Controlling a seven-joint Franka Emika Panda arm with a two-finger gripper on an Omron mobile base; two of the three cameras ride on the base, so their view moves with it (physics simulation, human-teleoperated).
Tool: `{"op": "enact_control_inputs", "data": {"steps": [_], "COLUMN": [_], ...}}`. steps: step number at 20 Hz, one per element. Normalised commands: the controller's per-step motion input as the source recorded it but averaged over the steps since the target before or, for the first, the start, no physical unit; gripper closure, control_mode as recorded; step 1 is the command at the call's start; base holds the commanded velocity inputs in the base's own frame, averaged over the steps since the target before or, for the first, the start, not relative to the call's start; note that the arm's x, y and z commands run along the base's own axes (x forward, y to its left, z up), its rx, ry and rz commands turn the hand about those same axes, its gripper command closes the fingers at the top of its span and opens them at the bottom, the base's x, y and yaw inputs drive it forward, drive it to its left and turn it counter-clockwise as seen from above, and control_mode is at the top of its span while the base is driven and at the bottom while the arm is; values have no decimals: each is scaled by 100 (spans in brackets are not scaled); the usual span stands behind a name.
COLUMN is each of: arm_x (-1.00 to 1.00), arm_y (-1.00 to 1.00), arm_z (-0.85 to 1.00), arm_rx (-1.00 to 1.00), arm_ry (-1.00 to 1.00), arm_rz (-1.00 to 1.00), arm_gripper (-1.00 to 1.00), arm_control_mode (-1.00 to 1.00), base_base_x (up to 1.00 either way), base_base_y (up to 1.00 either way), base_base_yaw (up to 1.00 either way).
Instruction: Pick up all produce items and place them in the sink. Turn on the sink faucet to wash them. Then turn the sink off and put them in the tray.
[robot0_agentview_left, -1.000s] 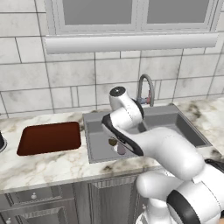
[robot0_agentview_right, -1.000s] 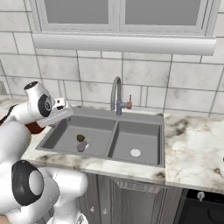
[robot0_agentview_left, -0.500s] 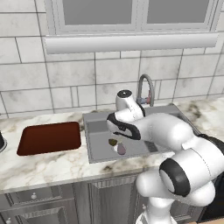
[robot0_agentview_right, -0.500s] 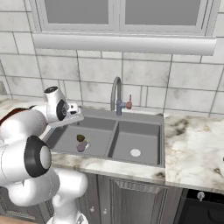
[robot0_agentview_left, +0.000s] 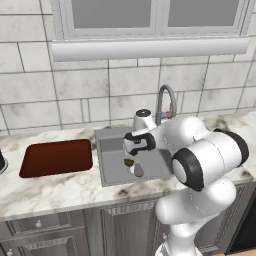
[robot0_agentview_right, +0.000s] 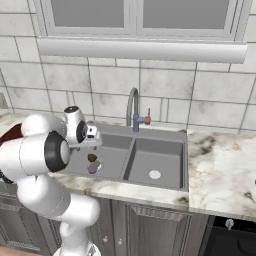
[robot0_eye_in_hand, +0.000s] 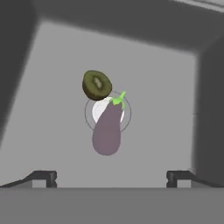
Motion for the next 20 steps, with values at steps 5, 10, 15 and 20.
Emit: {"op": "enact_control_inputs", "data": {"steps": [5,10,15,20], "arm_x": [22,10,4,0], "arm_y": [0,-2,-6,-5], "arm_z": [-38,-30,-34,-34], "arm_rx": [6,5,2,0], "arm_ry": [6,6,3,0], "arm_rz": [-25,-21,-18,-12], "arm_gripper": [-100,-100,-100,-100], "arm_control_mode": [-100,-100,-100,-100], "base_base_x": [0,0,0,0], "base_base_y": [0,0,0,0], "base_base_yaw": [0,0,0,0]}}
